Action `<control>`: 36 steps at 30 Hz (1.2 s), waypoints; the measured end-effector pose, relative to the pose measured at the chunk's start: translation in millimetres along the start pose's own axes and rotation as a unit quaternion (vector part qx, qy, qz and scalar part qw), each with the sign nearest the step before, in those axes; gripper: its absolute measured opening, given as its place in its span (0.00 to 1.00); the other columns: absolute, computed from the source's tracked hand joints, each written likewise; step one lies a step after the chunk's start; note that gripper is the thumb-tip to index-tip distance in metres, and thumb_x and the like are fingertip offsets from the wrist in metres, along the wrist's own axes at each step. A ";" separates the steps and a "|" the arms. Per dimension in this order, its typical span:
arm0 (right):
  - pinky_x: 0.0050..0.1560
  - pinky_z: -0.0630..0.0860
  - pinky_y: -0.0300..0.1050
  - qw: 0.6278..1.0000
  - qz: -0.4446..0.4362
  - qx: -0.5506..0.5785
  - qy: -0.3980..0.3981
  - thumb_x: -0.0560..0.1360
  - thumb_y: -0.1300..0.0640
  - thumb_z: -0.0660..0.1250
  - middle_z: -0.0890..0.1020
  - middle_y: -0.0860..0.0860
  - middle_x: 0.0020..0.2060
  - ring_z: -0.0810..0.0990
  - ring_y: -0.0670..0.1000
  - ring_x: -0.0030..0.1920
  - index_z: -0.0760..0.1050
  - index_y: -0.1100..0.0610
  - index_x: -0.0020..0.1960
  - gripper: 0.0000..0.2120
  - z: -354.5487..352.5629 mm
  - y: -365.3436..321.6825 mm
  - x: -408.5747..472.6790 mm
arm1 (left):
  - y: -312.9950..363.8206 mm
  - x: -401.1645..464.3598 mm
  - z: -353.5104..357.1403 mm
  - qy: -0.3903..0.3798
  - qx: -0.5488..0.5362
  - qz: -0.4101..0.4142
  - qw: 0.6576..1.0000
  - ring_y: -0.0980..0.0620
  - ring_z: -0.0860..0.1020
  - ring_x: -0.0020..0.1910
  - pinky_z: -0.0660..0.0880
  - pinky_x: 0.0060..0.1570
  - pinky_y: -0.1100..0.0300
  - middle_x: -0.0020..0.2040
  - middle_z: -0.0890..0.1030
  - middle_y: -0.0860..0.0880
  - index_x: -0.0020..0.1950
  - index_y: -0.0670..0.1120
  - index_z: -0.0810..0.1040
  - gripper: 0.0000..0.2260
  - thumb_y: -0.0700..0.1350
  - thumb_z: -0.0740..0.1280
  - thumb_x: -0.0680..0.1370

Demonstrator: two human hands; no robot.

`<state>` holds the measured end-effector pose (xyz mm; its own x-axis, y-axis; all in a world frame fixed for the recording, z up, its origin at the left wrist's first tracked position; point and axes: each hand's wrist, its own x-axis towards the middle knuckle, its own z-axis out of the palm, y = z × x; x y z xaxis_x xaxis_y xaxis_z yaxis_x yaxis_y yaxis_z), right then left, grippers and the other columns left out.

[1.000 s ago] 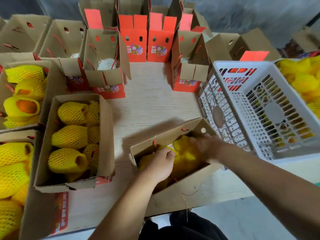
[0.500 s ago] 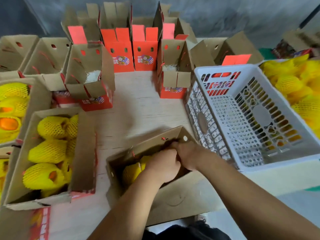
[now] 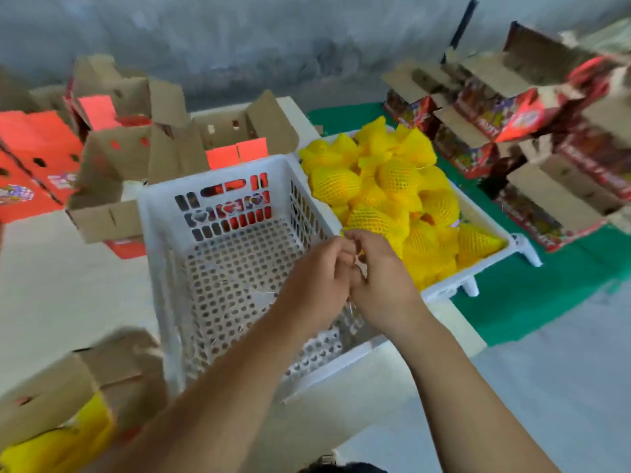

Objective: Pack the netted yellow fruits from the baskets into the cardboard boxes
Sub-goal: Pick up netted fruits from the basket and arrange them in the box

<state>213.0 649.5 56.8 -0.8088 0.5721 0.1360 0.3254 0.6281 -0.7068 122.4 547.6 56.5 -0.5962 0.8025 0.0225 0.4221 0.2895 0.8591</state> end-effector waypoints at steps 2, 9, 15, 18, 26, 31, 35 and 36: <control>0.63 0.72 0.56 0.996 0.042 -0.081 0.012 0.74 0.63 0.68 0.74 0.59 0.65 0.73 0.63 0.64 0.70 0.55 0.73 0.28 -18.0 39.2 19.8 | 5.2 25.7 24.2 0.015 0.014 0.001 1.000 0.53 0.77 0.59 0.75 0.58 0.57 0.61 0.78 0.50 0.66 0.49 0.78 0.13 0.41 0.63 0.83; 0.66 0.66 0.59 0.975 0.031 -0.219 -0.030 0.68 0.42 0.76 0.65 0.53 0.73 0.64 0.63 0.69 0.62 0.50 0.76 0.42 -20.6 91.9 68.6 | 8.5 77.7 55.6 0.011 0.065 -0.093 0.993 0.44 0.69 0.72 0.73 0.69 0.41 0.75 0.67 0.46 0.82 0.52 0.57 0.33 0.45 0.69 0.80; 0.60 0.69 0.58 0.998 0.017 -0.013 0.054 0.66 0.39 0.78 0.75 0.50 0.60 0.71 0.57 0.62 0.67 0.52 0.66 0.36 -23.6 101.9 52.5 | 26.4 67.3 71.0 0.161 -0.207 -0.223 0.939 0.43 0.70 0.74 0.74 0.68 0.39 0.78 0.63 0.45 0.83 0.55 0.52 0.50 0.61 0.76 0.68; 0.57 0.74 0.50 0.983 -0.023 0.177 0.050 0.68 0.42 0.79 0.74 0.48 0.59 0.74 0.52 0.60 0.66 0.50 0.66 0.34 -33.1 88.3 44.4 | 37.4 62.5 77.0 0.135 -0.327 -0.182 0.918 0.48 0.78 0.69 0.75 0.68 0.42 0.73 0.75 0.49 0.81 0.55 0.60 0.47 0.66 0.75 0.67; 0.71 0.65 0.61 0.991 0.028 -0.122 0.051 0.77 0.45 0.72 0.64 0.54 0.78 0.62 0.62 0.76 0.55 0.51 0.82 0.41 -80.8 119.4 162.9 | 16.9 54.3 43.1 0.226 -0.525 -0.207 0.794 0.47 0.80 0.57 0.80 0.44 0.59 0.62 0.80 0.45 0.73 0.50 0.71 0.31 0.49 0.77 0.72; 0.56 0.75 0.60 0.988 0.081 -0.116 0.060 0.67 0.50 0.80 0.69 0.58 0.65 0.72 0.64 0.60 0.65 0.53 0.73 0.40 -54.8 126.5 174.1 | -3.8 26.1 28.1 0.229 -0.520 -0.233 0.789 0.46 0.82 0.61 0.81 0.47 0.59 0.62 0.84 0.47 0.71 0.51 0.74 0.34 0.49 0.80 0.67; 0.56 0.73 0.57 0.985 0.015 0.020 0.172 0.63 0.46 0.74 0.70 0.56 0.60 0.70 0.59 0.59 0.67 0.55 0.69 0.37 -37.3 89.7 140.5 | -15.0 7.3 6.7 0.230 -0.518 -0.223 0.793 0.46 0.82 0.57 0.80 0.46 0.59 0.62 0.82 0.45 0.71 0.51 0.73 0.32 0.49 0.81 0.70; 0.58 0.73 0.56 0.985 -0.021 0.053 0.165 0.63 0.45 0.72 0.70 0.55 0.60 0.70 0.58 0.60 0.68 0.57 0.69 0.37 -28.6 73.4 127.4 | -16.4 3.0 0.7 0.227 -0.515 -0.213 0.799 0.47 0.81 0.55 0.80 0.44 0.59 0.61 0.82 0.45 0.71 0.50 0.72 0.31 0.49 0.81 0.71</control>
<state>147.8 783.6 42.2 -0.6115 0.6983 0.3721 0.2285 0.6061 -0.7619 114.2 545.6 42.1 -0.8204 0.4070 -0.4016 -0.5317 -0.2845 0.7977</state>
